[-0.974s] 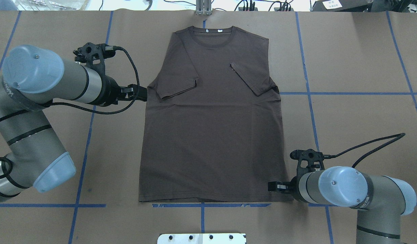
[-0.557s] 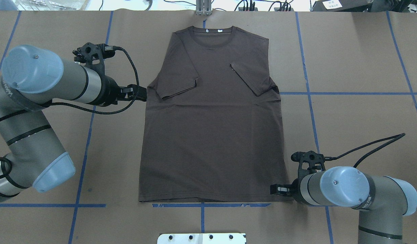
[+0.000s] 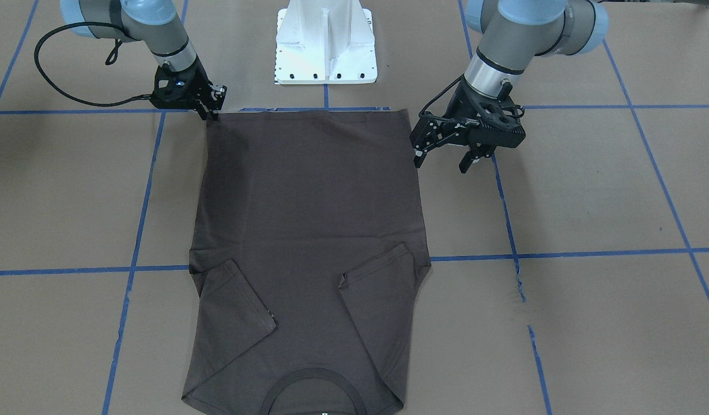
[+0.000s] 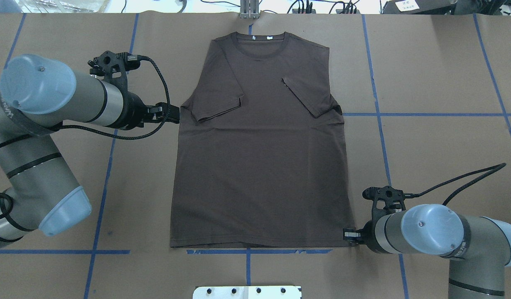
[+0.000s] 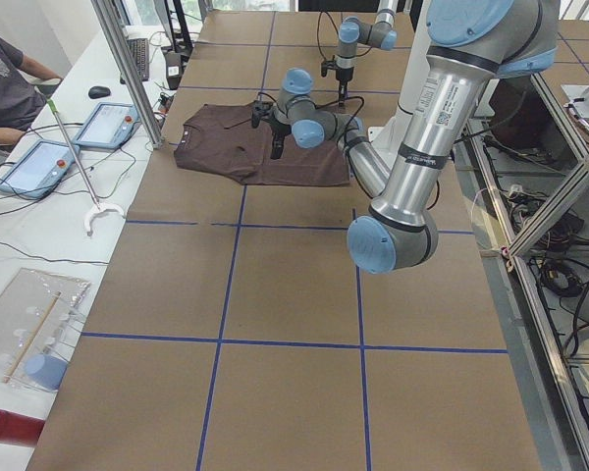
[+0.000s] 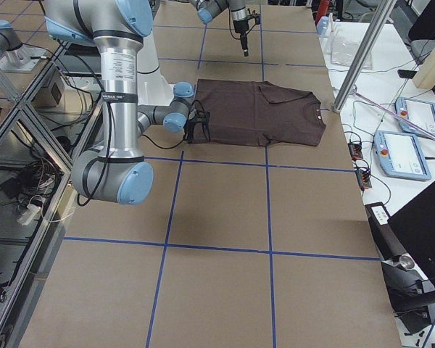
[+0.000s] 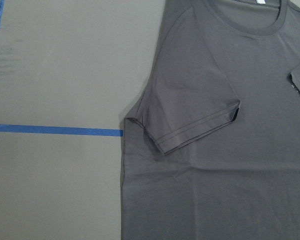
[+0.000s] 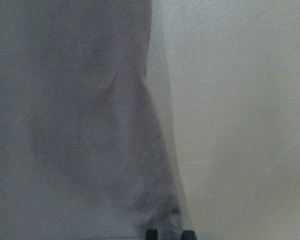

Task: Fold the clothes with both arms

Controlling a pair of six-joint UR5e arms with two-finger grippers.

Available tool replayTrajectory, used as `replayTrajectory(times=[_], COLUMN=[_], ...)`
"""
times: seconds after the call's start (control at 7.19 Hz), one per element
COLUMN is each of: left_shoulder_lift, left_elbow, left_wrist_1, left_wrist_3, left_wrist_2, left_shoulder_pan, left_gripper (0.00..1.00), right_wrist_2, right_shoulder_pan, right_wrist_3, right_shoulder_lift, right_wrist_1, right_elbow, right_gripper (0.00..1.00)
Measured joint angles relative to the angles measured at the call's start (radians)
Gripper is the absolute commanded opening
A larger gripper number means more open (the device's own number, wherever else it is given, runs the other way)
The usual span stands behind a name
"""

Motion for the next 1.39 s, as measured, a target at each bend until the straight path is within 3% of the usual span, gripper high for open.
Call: replayTrajectory(times=[0.7, 0.84, 0.97, 1.39], left_shoulder_lift=[0.0, 0.002, 0.002, 0.002], left_elbow=[0.002, 0.003, 0.004, 0.007], left_wrist_1=[0.0, 0.0, 0.0, 0.0], left_wrist_3=[0.0, -0.001, -0.001, -0.002], left_wrist_2=[0.006, 0.006, 0.006, 0.006], left_shoulder_pan=[0.001, 0.001, 0.002, 0.002], left_gripper=[1.0, 1.0, 1.0, 1.0], right_wrist_2=[0.001, 0.003, 0.003, 0.003], right_shoulder_pan=[0.0, 0.0, 0.0, -0.005], right_wrist_3=[0.006, 0.006, 0.005, 0.005], right_shoulder_lift=[-0.008, -0.01, -0.014, -0.025], right_wrist_1=[-0.001, -0.001, -0.001, -0.001], right_elbow=[0.027, 0.04, 0.045, 0.028], right_gripper=[0.0, 0.93, 1.0, 1.0])
